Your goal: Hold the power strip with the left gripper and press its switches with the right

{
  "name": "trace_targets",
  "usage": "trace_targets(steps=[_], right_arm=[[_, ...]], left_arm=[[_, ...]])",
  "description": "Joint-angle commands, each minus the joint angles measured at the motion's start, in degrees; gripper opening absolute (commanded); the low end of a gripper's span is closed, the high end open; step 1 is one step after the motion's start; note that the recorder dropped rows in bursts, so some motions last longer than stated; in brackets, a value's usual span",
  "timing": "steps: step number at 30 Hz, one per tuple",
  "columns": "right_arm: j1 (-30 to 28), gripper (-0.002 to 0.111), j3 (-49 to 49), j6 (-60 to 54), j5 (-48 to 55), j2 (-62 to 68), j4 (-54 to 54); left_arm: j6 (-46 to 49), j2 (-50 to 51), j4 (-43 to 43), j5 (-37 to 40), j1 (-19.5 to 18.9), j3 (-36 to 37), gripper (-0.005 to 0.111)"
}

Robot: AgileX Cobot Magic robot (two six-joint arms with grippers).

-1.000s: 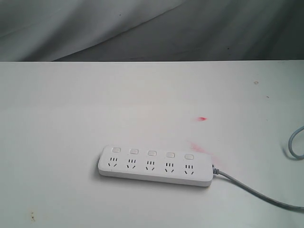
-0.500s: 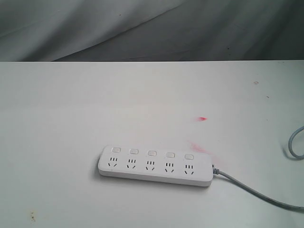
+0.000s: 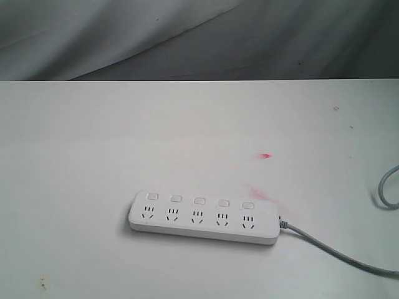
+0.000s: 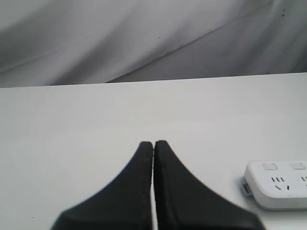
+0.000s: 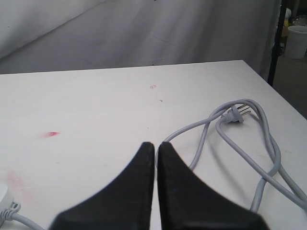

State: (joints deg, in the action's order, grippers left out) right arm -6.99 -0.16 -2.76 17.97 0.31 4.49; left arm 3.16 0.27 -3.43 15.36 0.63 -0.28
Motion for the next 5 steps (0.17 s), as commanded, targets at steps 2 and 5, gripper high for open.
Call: trace_targets(steps=[2,5], right_arm=[[-0.37,0.003,0.16,0.27,-0.55,-0.31,-0.45],[-0.37,0.003,0.16,0.27,-0.55,-0.31,-0.45]], left_arm=[[0.35,-0.27,-0.50,0.02,0.00,0.28,0.002],[0.33,-0.27,-0.50,-0.10,0.00,0.28,0.002]])
